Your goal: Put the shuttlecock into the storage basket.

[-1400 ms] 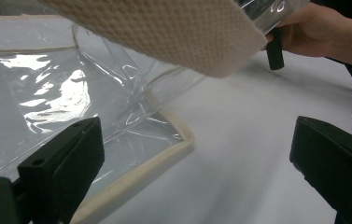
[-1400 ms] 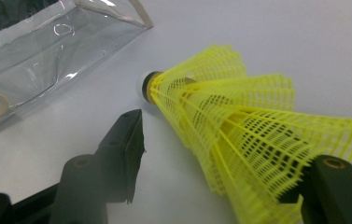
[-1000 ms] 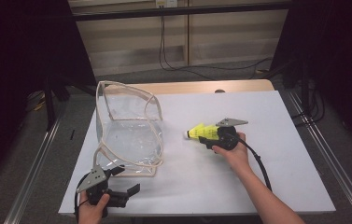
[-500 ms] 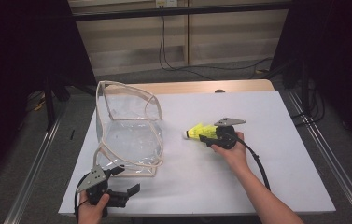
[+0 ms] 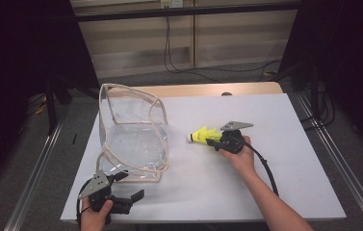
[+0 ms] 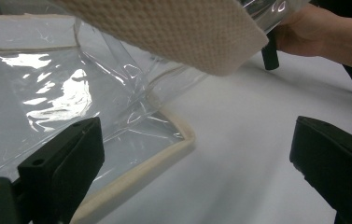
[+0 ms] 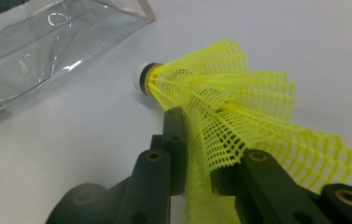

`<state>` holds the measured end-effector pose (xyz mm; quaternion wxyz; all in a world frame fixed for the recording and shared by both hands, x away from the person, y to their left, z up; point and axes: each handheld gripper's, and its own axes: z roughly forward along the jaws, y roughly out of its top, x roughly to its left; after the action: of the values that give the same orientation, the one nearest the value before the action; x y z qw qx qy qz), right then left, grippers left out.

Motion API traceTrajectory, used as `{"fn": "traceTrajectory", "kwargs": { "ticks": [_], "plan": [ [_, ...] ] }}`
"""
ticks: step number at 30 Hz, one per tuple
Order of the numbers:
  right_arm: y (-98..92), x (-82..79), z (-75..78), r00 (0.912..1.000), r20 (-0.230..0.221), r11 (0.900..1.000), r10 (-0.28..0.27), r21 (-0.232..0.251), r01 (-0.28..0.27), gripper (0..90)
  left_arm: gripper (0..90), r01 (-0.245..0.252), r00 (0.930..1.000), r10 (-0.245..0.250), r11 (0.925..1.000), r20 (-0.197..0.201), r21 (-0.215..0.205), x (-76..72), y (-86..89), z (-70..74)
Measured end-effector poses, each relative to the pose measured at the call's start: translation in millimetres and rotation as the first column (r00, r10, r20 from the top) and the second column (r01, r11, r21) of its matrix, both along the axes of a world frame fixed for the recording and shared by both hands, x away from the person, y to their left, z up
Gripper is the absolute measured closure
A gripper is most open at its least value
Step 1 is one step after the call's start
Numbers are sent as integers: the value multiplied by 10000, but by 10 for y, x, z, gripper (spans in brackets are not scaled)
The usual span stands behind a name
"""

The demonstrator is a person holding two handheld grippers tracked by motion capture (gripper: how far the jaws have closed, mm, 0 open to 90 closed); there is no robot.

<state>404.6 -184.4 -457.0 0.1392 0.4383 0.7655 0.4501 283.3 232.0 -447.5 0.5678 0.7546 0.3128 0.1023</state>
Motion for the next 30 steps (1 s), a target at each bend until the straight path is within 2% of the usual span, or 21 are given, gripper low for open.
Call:
{"fn": "traceTrajectory", "kwargs": {
  "ticks": [16,30],
  "plan": [
    [-24,-9,39,9997,-109,9996,202,203,-200,802,32,28,10000,-28,10000,-20,-5,15,4,-3],
    [-46,-59,133,9993,-119,9986,363,394,-358,803,32,-10,10000,10,10000,52,28,-14,14,15]
  ]
}}
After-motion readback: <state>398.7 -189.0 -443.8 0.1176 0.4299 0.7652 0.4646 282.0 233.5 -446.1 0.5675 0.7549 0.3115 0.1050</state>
